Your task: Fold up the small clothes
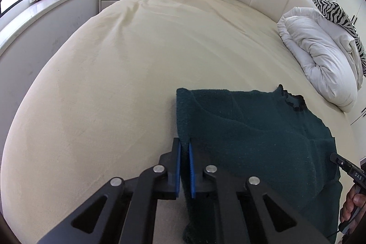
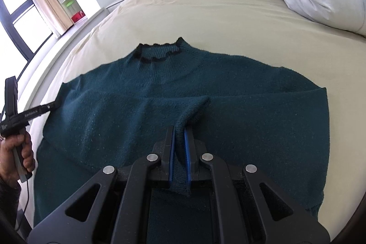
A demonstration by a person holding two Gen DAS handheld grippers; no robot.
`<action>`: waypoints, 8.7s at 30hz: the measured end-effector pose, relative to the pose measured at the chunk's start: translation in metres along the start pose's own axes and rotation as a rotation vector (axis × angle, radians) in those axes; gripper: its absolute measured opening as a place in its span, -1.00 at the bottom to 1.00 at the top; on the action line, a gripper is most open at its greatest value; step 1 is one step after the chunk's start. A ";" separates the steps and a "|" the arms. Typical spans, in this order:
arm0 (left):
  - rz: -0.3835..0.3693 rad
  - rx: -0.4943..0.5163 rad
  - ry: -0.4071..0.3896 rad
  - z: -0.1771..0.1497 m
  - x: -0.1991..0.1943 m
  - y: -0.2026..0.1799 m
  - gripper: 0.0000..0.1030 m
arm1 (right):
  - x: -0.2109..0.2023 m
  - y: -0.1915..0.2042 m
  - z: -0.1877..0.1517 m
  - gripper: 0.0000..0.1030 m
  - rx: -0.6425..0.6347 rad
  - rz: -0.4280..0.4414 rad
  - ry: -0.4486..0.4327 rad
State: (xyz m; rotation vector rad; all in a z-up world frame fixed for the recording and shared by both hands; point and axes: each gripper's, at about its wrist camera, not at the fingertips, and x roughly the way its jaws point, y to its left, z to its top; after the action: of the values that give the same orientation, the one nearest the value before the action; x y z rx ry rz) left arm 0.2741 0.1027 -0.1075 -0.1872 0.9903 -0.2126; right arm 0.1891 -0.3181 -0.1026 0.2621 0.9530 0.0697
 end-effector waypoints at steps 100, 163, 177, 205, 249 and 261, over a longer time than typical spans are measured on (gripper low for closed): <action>0.141 0.240 -0.018 -0.052 -0.019 -0.029 -0.71 | -0.018 -0.023 -0.038 -0.79 0.122 0.022 0.088; -0.418 -0.260 0.390 -0.268 -0.181 0.043 -0.39 | -0.252 -0.161 -0.319 0.56 0.578 0.252 0.295; -0.414 -0.276 0.395 -0.277 -0.181 0.054 -0.85 | -0.217 -0.137 -0.310 0.29 0.516 0.332 0.439; -0.429 -0.260 0.356 -0.278 -0.189 0.050 -0.88 | -0.202 -0.113 -0.317 -0.58 0.507 0.356 0.456; -0.721 -0.444 0.041 -0.071 -0.172 0.026 -0.90 | -0.203 -0.096 -0.088 -0.91 0.434 0.390 -0.050; -0.639 -0.520 0.042 0.013 -0.064 0.023 -0.90 | -0.106 -0.133 0.024 -0.91 0.496 0.298 -0.101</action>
State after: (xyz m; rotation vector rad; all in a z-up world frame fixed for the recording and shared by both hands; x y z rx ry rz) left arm 0.2533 0.1424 -0.0542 -0.9822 0.9881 -0.5400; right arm 0.1397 -0.4696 -0.0386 0.8584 0.8144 0.0914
